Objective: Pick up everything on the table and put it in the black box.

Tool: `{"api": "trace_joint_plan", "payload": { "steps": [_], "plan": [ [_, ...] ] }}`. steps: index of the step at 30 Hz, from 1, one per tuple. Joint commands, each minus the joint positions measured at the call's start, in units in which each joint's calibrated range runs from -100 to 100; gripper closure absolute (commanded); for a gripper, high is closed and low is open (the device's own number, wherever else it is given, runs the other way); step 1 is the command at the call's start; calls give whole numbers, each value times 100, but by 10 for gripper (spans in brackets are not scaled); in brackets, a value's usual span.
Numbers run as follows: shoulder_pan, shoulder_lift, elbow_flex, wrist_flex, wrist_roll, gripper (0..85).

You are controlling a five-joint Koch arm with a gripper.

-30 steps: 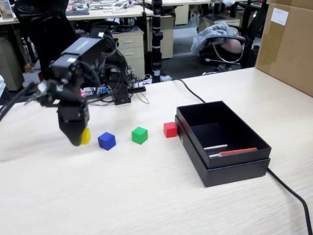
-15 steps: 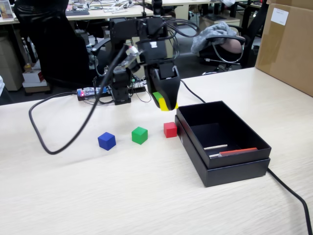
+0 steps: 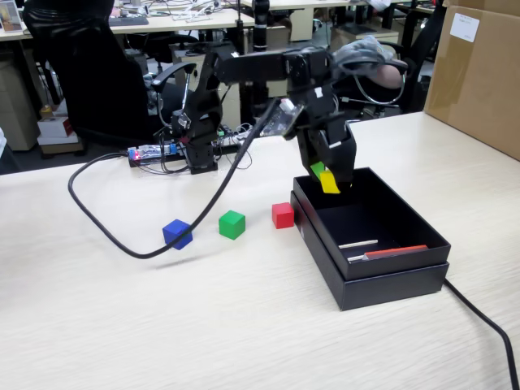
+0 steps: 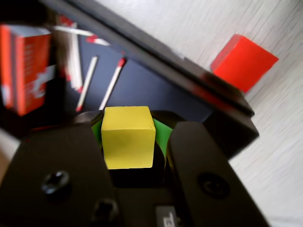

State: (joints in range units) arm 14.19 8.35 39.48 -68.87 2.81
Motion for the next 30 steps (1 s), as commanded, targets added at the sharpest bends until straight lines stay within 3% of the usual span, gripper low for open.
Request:
{"api": "trace_joint_plan", "payload": {
  "steps": [1,6,8,11,23,30],
  "plan": [
    [44,146,485,84,0,790],
    [44,926,776,84,5,789],
    [68,1259,694,84,10,596],
    [68,1225,540,84,-5,420],
    [-278,-2126,485,93,0,415],
    [-1060,-4478,-1908,93,-498,374]
  ]
}}
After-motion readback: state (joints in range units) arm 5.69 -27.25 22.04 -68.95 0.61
